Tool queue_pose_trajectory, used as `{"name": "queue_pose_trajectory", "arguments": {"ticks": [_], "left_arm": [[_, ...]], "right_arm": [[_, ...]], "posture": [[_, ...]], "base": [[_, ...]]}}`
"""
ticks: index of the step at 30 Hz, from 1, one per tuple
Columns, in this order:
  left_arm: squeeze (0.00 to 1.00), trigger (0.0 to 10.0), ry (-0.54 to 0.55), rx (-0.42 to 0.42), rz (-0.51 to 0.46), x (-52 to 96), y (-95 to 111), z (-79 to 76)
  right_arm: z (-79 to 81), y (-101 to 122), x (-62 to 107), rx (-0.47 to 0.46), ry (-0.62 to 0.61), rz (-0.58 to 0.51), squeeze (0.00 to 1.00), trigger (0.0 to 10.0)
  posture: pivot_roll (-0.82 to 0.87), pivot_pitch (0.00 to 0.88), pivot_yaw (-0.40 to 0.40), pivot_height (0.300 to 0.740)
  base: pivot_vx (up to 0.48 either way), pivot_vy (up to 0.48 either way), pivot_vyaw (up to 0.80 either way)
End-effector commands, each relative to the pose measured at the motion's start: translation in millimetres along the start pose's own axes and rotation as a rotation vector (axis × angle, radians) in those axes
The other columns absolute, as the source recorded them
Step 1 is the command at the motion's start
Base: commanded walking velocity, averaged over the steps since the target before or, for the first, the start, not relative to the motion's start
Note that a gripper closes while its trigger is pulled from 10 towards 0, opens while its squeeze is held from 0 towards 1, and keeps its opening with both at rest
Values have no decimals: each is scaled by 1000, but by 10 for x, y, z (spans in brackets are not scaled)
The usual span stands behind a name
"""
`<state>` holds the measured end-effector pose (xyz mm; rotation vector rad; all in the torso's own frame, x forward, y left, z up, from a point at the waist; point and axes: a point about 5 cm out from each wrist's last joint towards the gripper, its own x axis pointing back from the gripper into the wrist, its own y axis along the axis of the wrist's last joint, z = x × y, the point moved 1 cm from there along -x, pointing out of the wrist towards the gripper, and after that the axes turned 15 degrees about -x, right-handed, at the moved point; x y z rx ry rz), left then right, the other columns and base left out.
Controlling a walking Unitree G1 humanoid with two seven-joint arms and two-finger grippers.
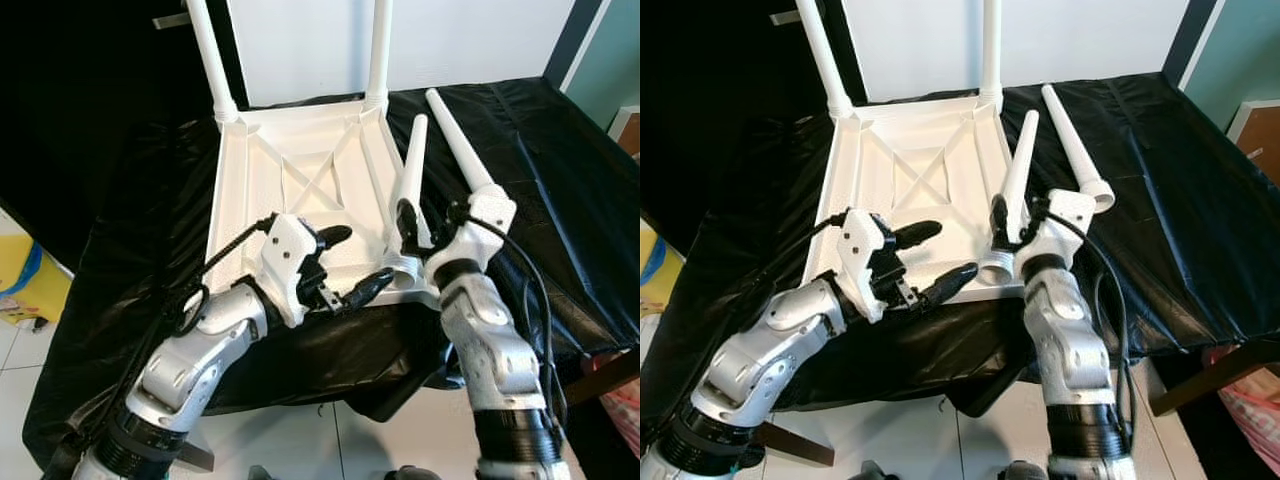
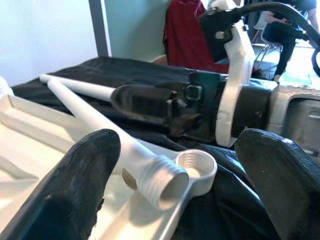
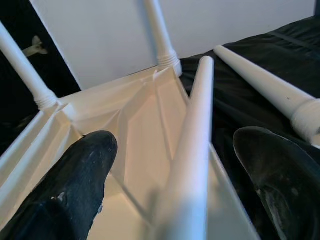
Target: Building children table
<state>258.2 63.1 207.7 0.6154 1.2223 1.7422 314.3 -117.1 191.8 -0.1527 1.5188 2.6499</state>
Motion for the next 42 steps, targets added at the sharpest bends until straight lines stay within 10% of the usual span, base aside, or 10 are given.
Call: {"name": "queue_pose_trajectory", "arguments": {"ticks": [1,19,42], "left_arm": [[0,10000,-78,-11,-14,26,8,-18],[0,10000,-57,-15,-30,5,49,-17],[0,10000,-32,-5,-38,-5,51,-48]], "right_arm": [[-6,-80,0,21,-43,39,0,10000],[160,-18,-428,-28,-361,221,0,10000],[361,20,-664,-43,-401,434,0,10000]], "posture": [[-110,82,40,740],[-86,70,19,740],[-68,64,-21,740]], "base": [[0,0,0],[0,0,0],[0,0,0]]}}
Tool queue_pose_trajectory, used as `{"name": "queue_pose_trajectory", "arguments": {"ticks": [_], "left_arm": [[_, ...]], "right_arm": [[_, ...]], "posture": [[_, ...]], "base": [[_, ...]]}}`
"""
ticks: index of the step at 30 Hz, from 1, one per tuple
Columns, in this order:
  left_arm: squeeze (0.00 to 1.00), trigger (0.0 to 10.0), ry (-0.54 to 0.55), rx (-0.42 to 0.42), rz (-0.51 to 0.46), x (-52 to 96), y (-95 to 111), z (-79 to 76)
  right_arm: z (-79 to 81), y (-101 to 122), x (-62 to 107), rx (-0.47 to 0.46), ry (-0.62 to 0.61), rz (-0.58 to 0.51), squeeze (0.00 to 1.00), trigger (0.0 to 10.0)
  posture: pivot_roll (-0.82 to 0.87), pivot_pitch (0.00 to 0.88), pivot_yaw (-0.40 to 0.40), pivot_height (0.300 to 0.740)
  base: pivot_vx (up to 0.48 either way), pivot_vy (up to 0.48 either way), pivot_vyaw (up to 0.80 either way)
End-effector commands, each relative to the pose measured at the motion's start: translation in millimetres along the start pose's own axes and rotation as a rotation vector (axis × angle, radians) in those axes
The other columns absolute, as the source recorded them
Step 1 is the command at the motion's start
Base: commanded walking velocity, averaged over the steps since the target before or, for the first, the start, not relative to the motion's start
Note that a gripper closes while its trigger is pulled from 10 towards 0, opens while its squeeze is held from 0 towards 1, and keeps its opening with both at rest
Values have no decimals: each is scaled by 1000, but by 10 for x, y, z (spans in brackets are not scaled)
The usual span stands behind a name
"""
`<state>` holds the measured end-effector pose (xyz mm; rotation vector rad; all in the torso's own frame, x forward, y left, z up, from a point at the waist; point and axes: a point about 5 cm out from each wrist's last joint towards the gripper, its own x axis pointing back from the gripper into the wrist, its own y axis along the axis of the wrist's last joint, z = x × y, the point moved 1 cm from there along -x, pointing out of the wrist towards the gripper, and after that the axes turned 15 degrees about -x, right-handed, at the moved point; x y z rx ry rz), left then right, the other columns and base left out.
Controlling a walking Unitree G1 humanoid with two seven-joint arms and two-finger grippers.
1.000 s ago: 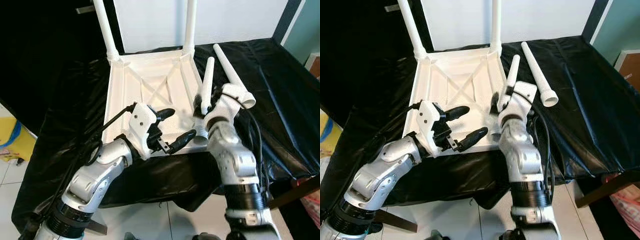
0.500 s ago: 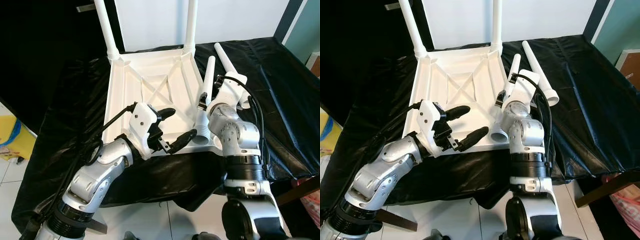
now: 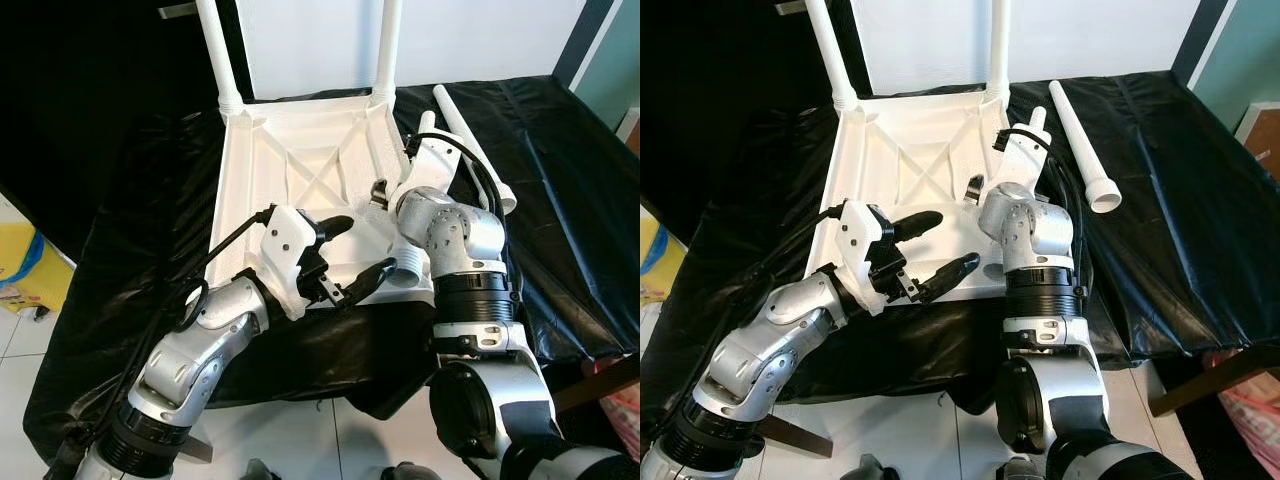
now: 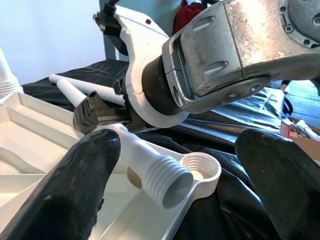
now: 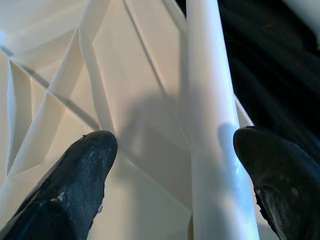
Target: Building children table
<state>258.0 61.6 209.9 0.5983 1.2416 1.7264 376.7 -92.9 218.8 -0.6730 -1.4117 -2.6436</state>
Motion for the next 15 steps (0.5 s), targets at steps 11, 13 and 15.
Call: {"name": "queue_pose_trajectory", "arguments": {"ticks": [11,13,15], "left_arm": [[0,10000,-18,-12,-19,23,28,-58],[0,10000,-16,-11,-20,22,28,-60],[0,10000,-14,-11,-20,23,27,-59]], "right_arm": [[-43,-111,-68,44,-96,101,0,10000],[-72,-130,-86,48,-120,114,0,10000],[-105,-146,-103,53,-144,119,0,10000]], "posture": [[-61,60,-41,740],[-61,59,-41,740],[-59,59,-42,740]], "base": [[0,0,0],[0,0,0],[0,0,0]]}}
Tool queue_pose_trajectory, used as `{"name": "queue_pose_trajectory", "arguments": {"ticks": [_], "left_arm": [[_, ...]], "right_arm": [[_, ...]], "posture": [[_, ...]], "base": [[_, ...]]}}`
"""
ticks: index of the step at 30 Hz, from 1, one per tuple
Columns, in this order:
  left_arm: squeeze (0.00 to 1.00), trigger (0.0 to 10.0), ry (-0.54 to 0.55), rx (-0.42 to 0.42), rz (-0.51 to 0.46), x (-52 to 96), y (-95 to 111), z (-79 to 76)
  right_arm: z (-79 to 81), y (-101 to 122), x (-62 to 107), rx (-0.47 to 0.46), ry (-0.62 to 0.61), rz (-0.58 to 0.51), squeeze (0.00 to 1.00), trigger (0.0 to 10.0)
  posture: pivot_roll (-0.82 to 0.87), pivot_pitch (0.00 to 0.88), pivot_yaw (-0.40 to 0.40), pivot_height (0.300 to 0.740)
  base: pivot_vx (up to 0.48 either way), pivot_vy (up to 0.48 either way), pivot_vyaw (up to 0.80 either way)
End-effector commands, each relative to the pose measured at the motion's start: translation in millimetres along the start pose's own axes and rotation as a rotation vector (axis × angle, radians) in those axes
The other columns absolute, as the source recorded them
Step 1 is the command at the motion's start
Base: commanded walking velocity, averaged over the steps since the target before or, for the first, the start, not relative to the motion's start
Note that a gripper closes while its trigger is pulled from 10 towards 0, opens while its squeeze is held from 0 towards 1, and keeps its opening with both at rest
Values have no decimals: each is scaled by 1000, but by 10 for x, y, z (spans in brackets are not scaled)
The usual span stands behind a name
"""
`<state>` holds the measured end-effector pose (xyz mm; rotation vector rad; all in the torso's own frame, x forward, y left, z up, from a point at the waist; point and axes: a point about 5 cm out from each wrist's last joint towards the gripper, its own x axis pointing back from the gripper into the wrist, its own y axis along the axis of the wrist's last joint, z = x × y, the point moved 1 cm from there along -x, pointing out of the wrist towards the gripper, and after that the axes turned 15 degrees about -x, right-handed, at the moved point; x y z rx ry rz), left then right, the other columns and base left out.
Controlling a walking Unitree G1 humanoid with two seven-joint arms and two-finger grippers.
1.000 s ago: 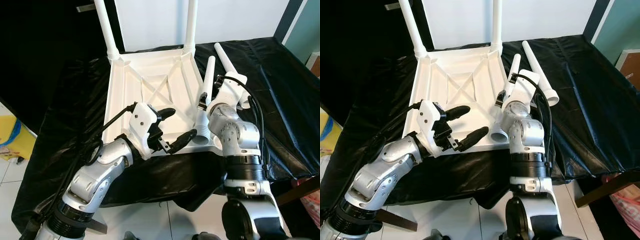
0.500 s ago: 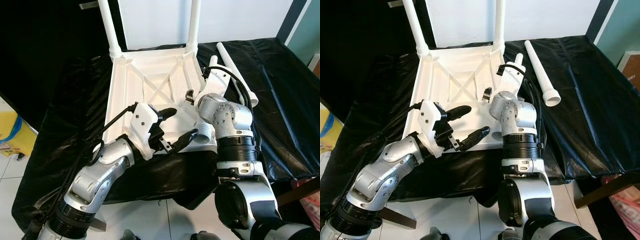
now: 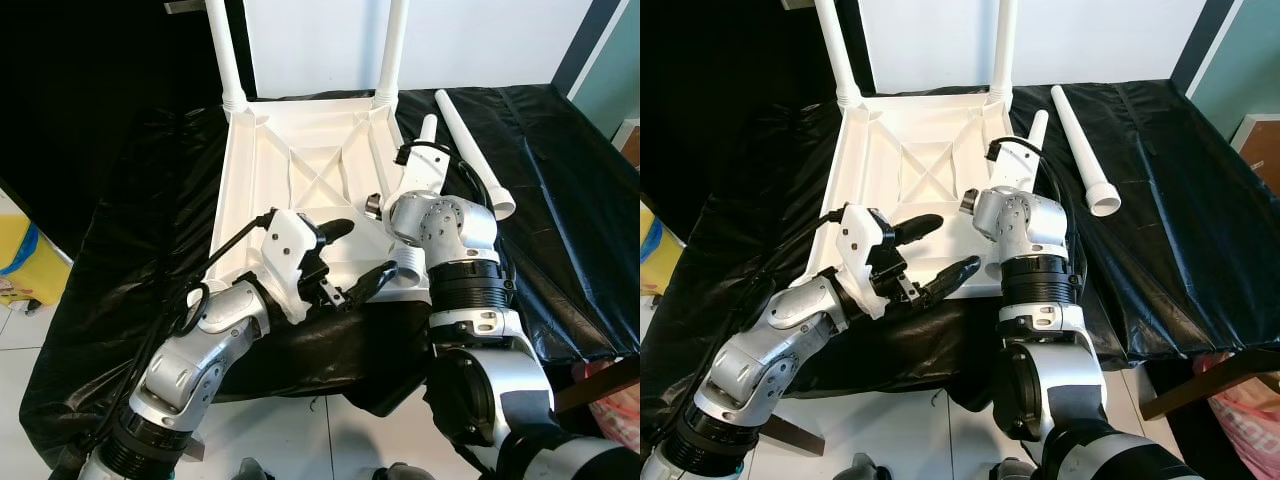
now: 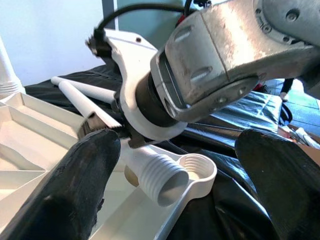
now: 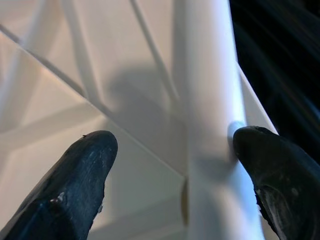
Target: Building children table
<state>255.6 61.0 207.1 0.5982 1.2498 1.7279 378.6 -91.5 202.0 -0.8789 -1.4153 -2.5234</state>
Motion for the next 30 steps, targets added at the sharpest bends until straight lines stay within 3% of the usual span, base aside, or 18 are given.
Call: {"name": "queue_pose_trajectory", "arguments": {"ticks": [1,9,19,20,22,23,24,25,30], "left_arm": [[0,10000,-19,-16,-22,14,43,-27],[0,10000,-17,-17,-20,19,42,-23],[0,10000,-19,-19,-18,27,45,-11],[0,10000,-20,-19,-18,26,46,-11],[0,10000,-20,-19,-18,26,46,-11],[0,10000,-21,-19,-19,24,49,-11],[0,10000,-21,-19,-19,24,49,-11],[0,10000,-21,-19,-20,22,53,-9],[0,10000,-20,-19,-25,19,63,1]], "right_arm": [[-38,-12,-25,8,-31,14,0,10000],[-118,-35,-83,3,-92,27,0,10000],[-252,-264,-242,-49,-145,161,0,10000],[-253,-275,-250,-59,-145,174,0,8431],[-253,-275,-250,-59,-145,174,0,8431],[-250,-279,-254,-79,-140,191,0,3490],[-250,-279,-254,-79,-140,191,0,3490],[-248,-262,-256,-92,-138,192,0,0],[-229,-124,-249,-97,-120,128,0,0]], "posture": [[-59,59,-42,740],[-58,65,-37,740],[-57,71,-23,740],[-56,71,-19,740],[-56,71,-19,740],[-57,70,-16,740],[-57,70,-16,740],[-57,72,-14,740],[-59,73,-10,740]], "base": [[0,0,0],[0,0,0],[0,0,0],[0,0,0],[0,0,0],[0,0,0],[0,0,0],[0,0,0],[0,0,0]]}}
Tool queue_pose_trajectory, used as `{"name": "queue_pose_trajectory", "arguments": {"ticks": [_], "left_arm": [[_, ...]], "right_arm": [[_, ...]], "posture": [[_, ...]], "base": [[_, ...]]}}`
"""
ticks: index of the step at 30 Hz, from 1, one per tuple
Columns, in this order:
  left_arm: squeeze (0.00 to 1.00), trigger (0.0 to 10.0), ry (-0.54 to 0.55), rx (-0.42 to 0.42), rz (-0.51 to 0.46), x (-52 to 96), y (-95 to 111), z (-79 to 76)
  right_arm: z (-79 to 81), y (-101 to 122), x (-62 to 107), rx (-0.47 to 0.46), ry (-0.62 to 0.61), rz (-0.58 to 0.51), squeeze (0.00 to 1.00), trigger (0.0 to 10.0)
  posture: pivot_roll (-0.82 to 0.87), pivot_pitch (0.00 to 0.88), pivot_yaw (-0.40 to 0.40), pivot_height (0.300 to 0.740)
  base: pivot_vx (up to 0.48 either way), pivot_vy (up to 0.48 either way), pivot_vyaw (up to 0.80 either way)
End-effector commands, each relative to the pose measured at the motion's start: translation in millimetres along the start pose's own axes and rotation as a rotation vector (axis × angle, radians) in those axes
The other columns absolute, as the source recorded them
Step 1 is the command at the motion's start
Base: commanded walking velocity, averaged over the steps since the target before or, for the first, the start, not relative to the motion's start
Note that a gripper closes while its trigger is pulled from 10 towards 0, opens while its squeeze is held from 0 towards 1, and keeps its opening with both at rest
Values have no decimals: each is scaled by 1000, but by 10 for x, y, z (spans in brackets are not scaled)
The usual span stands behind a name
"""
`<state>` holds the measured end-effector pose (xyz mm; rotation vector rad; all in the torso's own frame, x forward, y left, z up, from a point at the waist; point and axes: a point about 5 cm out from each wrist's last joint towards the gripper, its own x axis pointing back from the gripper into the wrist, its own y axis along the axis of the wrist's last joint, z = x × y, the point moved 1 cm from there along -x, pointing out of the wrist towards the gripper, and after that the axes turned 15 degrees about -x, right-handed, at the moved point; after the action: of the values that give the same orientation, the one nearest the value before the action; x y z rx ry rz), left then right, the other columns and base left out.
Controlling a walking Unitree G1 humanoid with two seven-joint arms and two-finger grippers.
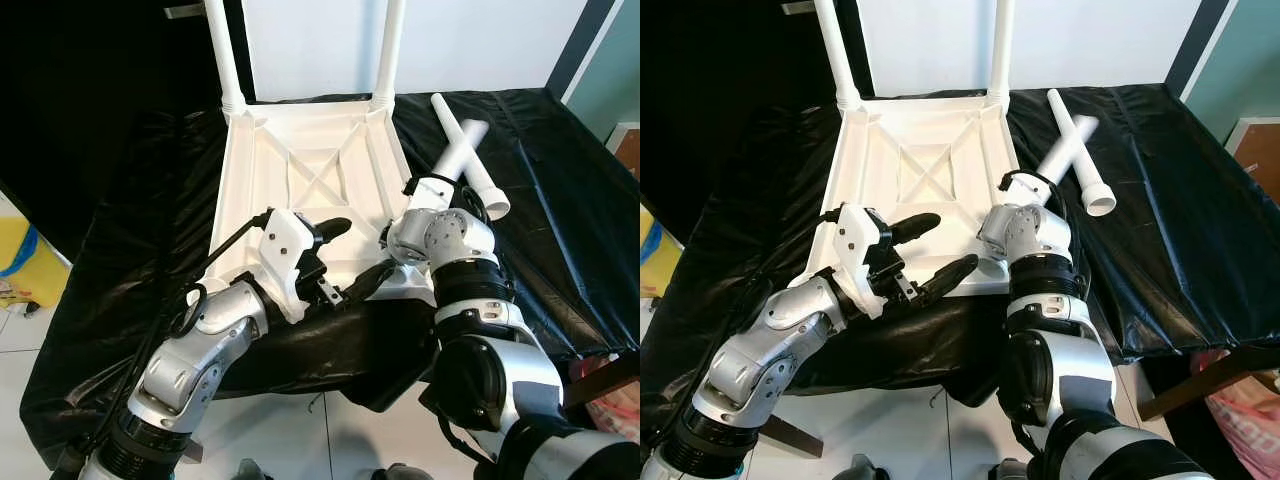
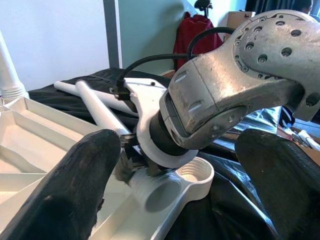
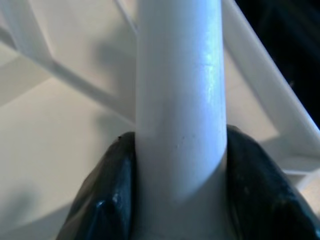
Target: Building children table
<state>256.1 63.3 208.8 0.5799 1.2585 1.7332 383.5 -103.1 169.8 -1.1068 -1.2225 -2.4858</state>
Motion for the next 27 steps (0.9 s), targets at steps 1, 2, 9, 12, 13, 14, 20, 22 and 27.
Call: {"name": "queue_pose_trajectory", "arguments": {"ticks": [1,2,9,12,13,14,20,22,27], "left_arm": [[0,10000,-36,-16,-20,3,51,-19],[0,10000,-35,-16,-21,1,54,-17],[0,10000,-18,-15,-33,-21,74,26],[0,10000,-5,-11,-42,-39,89,60],[0,10000,-5,-11,-42,-39,89,60],[0,10000,6,-4,-45,-53,94,81],[0,10000,94,48,-39,-135,97,237],[0,10000,117,60,-39,-148,97,276],[0,10000,255,120,-5,-204,23,530]], "right_arm": [[-25,38,-14,-5,-10,-16,0,0],[-15,82,-1,-2,-3,-45,0,0],[53,357,110,-34,66,-236,0,0],[54,487,168,-41,97,-333,0,9098],[54,487,168,-41,97,-333,0,9098],[57,534,191,-35,120,-369,0,10000],[14,701,274,15,231,-558,0,10000],[1,723,289,32,248,-593,0,10000],[-143,752,318,152,357,-729,0,10000]], "posture": [[-59,73,-10,740],[-60,74,-8,740],[-66,74,-2,740],[-69,72,2,740],[-69,72,2,740],[-72,70,3,740],[-83,66,10,740],[-83,66,10,740],[-92,57,19,740]], "base": [[0,0,0],[0,0,0],[0,0,0],[0,0,0],[0,0,0],[0,0,0],[0,0,0],[0,0,0],[0,0,0]]}}
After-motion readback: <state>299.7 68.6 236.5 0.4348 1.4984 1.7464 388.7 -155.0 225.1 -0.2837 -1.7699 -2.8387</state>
